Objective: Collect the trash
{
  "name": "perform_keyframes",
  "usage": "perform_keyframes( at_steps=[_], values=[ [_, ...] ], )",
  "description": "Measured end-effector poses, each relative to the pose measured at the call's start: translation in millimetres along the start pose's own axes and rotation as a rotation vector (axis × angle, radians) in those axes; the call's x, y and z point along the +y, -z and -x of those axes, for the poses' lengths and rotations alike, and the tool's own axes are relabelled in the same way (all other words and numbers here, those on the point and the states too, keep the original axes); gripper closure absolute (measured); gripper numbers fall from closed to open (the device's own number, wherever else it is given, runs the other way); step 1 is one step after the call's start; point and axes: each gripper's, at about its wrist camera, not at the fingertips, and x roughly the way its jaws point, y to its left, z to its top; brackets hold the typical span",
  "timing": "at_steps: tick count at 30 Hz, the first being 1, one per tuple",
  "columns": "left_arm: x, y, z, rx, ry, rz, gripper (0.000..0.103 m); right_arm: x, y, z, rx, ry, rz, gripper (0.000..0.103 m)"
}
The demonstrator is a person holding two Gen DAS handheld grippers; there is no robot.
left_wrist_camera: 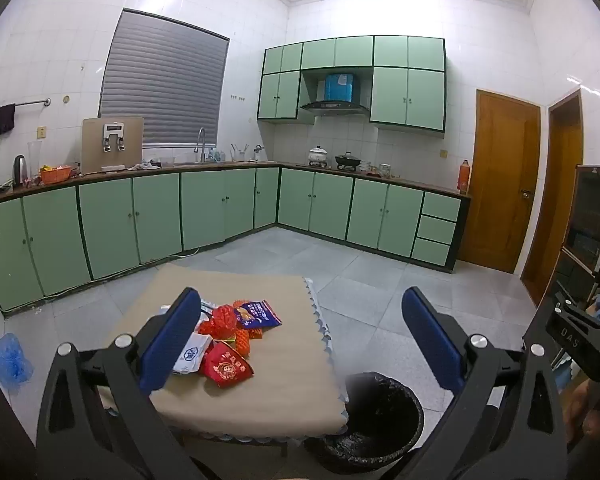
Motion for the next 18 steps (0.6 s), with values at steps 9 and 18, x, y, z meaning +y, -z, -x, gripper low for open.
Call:
perform_keyframes(
  at_steps=[9, 18],
  values=[
    [0.2, 0.0, -0.1, 0.002, 0.0, -0.001, 0.005, -0.7, -0.1, -0.3, -0.001, -0.001, 0.002, 0.006],
    [1.1, 0.7, 1.8, 0.001, -0.001, -0.004, 0.005, -1.7, 2.3, -1.5, 0.002, -0.004, 0.002, 0.006]
  ],
)
